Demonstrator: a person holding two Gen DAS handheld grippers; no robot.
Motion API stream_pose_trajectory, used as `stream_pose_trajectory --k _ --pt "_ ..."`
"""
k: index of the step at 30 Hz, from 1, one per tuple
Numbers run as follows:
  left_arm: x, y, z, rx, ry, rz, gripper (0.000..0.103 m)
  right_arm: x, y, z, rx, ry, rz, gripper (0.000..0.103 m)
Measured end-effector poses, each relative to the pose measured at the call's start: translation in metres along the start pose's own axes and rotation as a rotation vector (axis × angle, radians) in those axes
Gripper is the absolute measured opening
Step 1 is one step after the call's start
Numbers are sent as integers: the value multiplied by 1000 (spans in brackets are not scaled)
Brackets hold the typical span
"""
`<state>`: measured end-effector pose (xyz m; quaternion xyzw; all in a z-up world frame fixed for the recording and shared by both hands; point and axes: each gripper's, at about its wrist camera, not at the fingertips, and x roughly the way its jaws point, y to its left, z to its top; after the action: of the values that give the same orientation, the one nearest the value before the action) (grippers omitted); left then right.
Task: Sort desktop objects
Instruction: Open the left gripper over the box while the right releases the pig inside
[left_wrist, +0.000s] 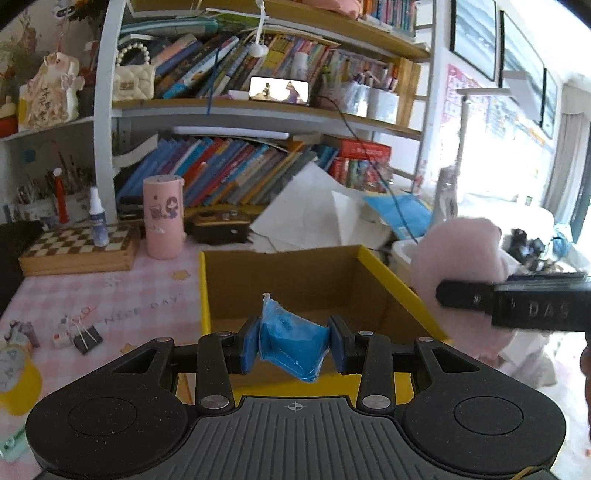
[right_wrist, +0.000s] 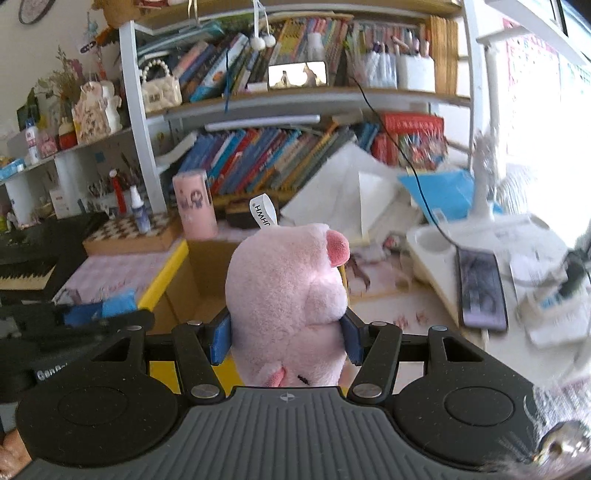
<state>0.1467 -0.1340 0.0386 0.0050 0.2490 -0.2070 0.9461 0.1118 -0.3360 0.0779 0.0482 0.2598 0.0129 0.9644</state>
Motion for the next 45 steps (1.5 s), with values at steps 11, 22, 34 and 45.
stream_pose_trajectory --k 11,22,34,45 --pt "60 -11 11 79 66 78 37 71 -16 31 -58 22 68 55" --pt "114 -19 -3 108 235 89 38 166 -2 32 -268 233 151 55" --pt "125 -21 -10 52 301 77 38 196 9 10 -537 372 124 55" --pt "118 -25 -9 85 248 112 52 192 7 15 -490 346 111 72"
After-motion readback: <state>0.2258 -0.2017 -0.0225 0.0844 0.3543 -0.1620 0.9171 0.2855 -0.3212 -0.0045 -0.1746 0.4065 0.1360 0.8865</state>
